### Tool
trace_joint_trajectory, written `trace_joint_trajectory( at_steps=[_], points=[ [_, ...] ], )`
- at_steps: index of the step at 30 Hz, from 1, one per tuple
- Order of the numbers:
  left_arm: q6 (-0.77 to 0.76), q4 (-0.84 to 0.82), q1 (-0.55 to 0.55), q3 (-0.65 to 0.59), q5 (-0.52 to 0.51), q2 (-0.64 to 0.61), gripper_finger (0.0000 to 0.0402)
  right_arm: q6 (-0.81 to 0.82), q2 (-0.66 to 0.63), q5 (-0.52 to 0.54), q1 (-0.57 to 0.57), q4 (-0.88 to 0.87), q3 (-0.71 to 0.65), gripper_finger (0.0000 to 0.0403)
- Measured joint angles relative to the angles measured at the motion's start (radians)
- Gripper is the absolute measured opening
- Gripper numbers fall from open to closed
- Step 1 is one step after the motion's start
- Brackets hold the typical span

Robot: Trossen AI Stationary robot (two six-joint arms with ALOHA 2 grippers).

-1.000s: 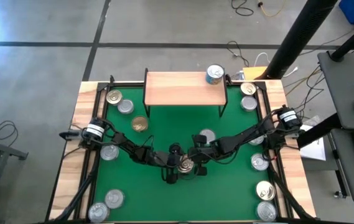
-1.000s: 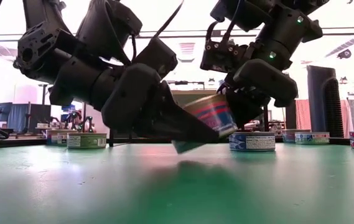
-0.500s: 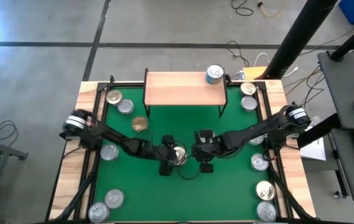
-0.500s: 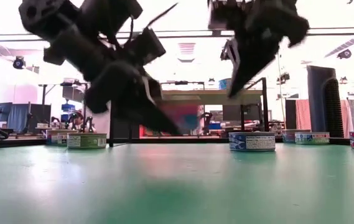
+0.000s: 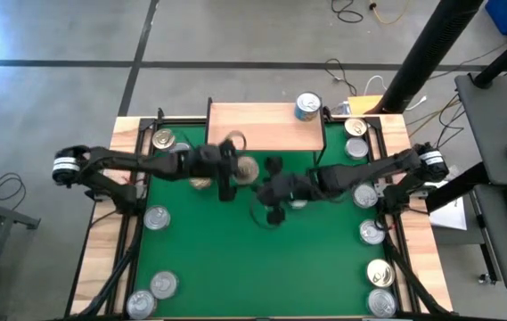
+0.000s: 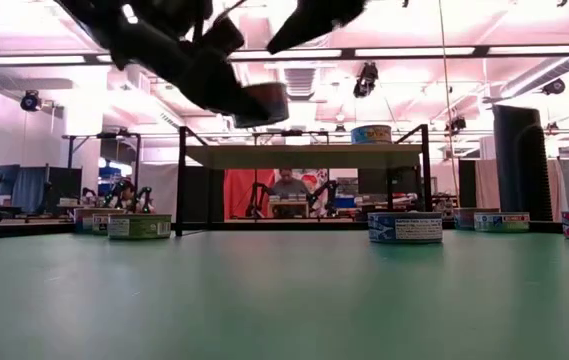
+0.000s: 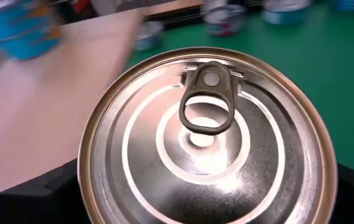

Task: Stack canned seafood by type on shelf
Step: Put the blue pink tuna can on the shelf

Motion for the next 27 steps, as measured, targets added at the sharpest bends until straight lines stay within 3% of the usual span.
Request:
trace_joint_trajectory(
  at_steps=[6, 11, 13, 19, 27],
  points=[
    [0.069, -0.052, 0.191, 0.094, 0.083, 0.038, 0.0384, -0.077, 0.005, -0.027, -0.219, 0.081, 0.067, 0.0009],
    [0.133, -0.137, 0.27, 0.219, 0.147, 0.124, 0.0384, -0.082, 0.049, -0.335, -0.4, 0.122, 0.108, 0.0009],
    [0.16, -0.178, 0.295, 0.277, 0.147, 0.163, 0.0387, -0.051, 0.078, -0.397, -0.455, 0.097, 0.123, 0.0009],
    [0.213, -0.353, 0.356, 0.455, 0.258, 0.292, 0.0396, -0.086, 0.177, -0.401, -0.519, 0.032, 0.192, 0.0009],
    [0.314, -0.563, 0.394, 0.65, 0.297, 0.42, 0.0399, -0.098, 0.266, -0.398, -0.546, -0.221, 0.339, 0.0009]
  ],
)
